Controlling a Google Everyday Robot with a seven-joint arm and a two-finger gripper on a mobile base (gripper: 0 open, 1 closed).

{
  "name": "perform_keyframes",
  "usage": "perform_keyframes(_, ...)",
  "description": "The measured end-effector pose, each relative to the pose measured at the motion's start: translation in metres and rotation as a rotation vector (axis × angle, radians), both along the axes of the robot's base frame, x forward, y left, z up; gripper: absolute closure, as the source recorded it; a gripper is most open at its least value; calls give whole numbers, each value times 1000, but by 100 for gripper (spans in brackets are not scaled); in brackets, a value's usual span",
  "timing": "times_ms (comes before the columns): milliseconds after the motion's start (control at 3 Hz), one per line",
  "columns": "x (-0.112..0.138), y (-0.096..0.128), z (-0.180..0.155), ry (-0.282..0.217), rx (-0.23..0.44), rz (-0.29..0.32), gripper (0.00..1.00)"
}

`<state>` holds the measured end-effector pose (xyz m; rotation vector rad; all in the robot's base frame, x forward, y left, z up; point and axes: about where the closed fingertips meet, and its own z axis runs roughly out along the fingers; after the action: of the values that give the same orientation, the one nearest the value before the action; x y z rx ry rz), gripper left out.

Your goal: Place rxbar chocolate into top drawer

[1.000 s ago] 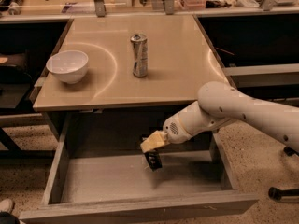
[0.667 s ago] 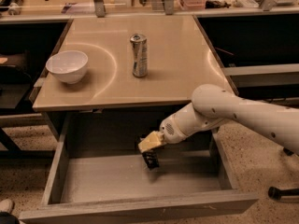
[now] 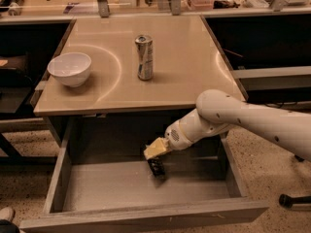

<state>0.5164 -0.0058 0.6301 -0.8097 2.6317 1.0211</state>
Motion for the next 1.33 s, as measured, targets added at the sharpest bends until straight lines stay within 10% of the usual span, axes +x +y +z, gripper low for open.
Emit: perform_keyframes(1333,0,0,0,0,0,0,0)
